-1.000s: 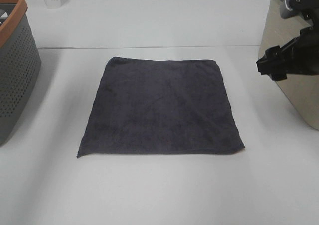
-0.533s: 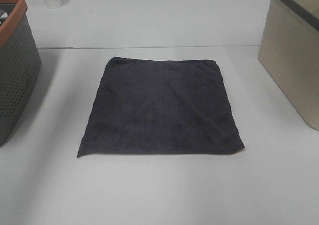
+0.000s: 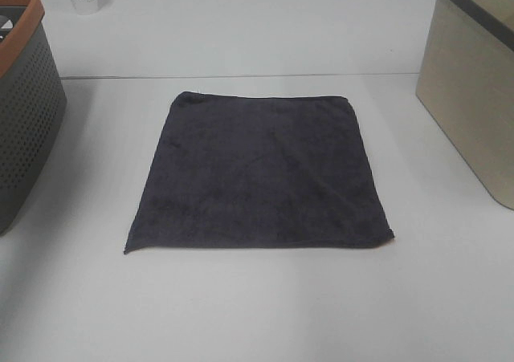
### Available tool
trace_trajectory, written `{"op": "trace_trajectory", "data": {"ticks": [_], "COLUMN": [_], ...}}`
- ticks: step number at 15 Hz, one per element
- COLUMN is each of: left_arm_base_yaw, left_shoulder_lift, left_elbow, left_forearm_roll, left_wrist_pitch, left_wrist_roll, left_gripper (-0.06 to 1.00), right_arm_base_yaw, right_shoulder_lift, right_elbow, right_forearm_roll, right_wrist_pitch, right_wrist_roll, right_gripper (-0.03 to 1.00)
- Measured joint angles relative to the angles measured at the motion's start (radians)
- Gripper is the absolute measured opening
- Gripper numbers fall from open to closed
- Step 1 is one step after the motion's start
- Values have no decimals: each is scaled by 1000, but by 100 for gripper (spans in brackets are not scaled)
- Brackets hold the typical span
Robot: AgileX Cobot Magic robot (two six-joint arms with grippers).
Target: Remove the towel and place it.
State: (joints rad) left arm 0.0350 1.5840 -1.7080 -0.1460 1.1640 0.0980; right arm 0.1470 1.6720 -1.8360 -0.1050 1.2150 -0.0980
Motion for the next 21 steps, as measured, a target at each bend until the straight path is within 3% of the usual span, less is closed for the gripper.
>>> {"op": "trace_trajectory", "data": {"ticks": [3, 6, 8, 12, 16, 21], "left_arm_base_yaw": [2, 2, 2, 2, 2, 2], "left_shoulder_lift": [-47, -162, -355, -624, -869, -1304], "left_elbow": [27, 162, 427, 723, 897, 1068], "left_forearm_roll": [96, 70, 52, 51, 51, 49], "left_wrist_pitch": [43, 43, -20, -62, -54, -6], "left_wrist_roll": [-5, -8, -7, 15, -2, -78], "left_gripper": [71, 71, 71, 83, 86, 86], "right_arm_base_yaw": [0, 0, 0, 0, 0, 0], "right_shoulder_lift": [-82, -215, -414, -672, -908, -1208], "right_elbow": [94, 269, 538, 844, 1081, 1265], "right_forearm_roll": [23, 32, 36, 88, 105, 111], "right_wrist_pitch": [1, 2, 4, -41, -71, -99], "right_wrist_roll": [3, 3, 11, 19, 20, 17], "right_gripper": [72, 72, 72, 73, 74, 74]}}
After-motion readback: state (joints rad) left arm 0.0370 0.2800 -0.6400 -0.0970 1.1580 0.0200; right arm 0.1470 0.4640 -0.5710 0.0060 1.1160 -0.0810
